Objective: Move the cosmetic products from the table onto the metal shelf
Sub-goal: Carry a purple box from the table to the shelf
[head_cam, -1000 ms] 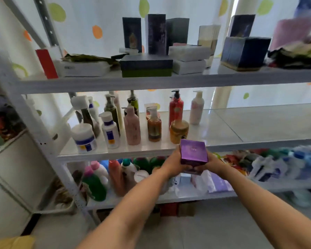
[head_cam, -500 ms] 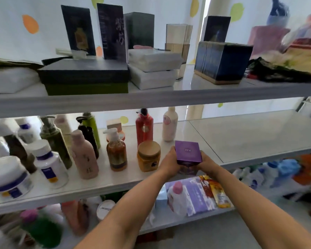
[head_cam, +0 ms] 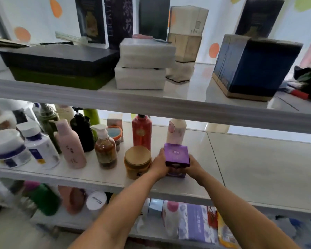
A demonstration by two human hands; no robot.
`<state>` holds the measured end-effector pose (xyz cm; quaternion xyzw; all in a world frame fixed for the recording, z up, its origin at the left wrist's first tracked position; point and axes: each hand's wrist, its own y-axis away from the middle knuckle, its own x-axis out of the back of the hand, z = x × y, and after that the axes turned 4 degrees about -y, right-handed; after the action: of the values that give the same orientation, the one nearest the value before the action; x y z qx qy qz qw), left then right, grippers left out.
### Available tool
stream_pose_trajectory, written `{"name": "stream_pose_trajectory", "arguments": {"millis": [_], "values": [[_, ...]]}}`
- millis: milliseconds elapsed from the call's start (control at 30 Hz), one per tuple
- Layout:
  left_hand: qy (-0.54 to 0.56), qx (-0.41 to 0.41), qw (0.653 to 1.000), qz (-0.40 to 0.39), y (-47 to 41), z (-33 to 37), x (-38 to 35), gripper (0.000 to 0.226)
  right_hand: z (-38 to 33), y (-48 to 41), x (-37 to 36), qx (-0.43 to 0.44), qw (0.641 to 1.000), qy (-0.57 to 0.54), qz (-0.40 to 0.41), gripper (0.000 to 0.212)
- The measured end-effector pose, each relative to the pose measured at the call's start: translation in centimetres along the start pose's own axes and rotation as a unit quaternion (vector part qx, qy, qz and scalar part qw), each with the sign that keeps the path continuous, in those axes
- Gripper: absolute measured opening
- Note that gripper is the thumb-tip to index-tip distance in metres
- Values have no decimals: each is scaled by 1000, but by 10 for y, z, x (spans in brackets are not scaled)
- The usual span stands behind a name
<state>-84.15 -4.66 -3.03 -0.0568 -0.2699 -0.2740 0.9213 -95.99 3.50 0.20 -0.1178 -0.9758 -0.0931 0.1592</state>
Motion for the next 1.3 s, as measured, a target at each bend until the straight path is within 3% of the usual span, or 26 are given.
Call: {"name": "stream_pose_trajectory", "arguments": {"millis": [167,233,300,333,467,700,833,1000,1300], "values": [[-48,32,998,33,-3,16,-4,39,4,-11,15,59,997,23,-35,46],[-137,40,989,39,-2,19,-4,62,6,-16,20,79,995,38,-47,52],[-272,49,961,26,2,20,-5,94,12,-21,25,109,990,78,-43,66],[-319,51,946,23,4,22,-6,98,17,-25,28,125,986,107,-37,77],[-435,22,900,18,13,29,-10,104,33,-28,38,156,968,193,-40,97],[-532,-17,847,6,28,37,-3,109,19,-20,28,176,919,349,-45,128],[-560,-5,828,28,56,32,21,108,-2,-1,-2,183,905,381,-50,126],[-543,39,838,39,116,8,77,110,-35,31,-64,219,890,391,-79,122],[-504,199,836,84,288,-92,204,100,-90,94,-263,286,846,404,-199,119]]}}
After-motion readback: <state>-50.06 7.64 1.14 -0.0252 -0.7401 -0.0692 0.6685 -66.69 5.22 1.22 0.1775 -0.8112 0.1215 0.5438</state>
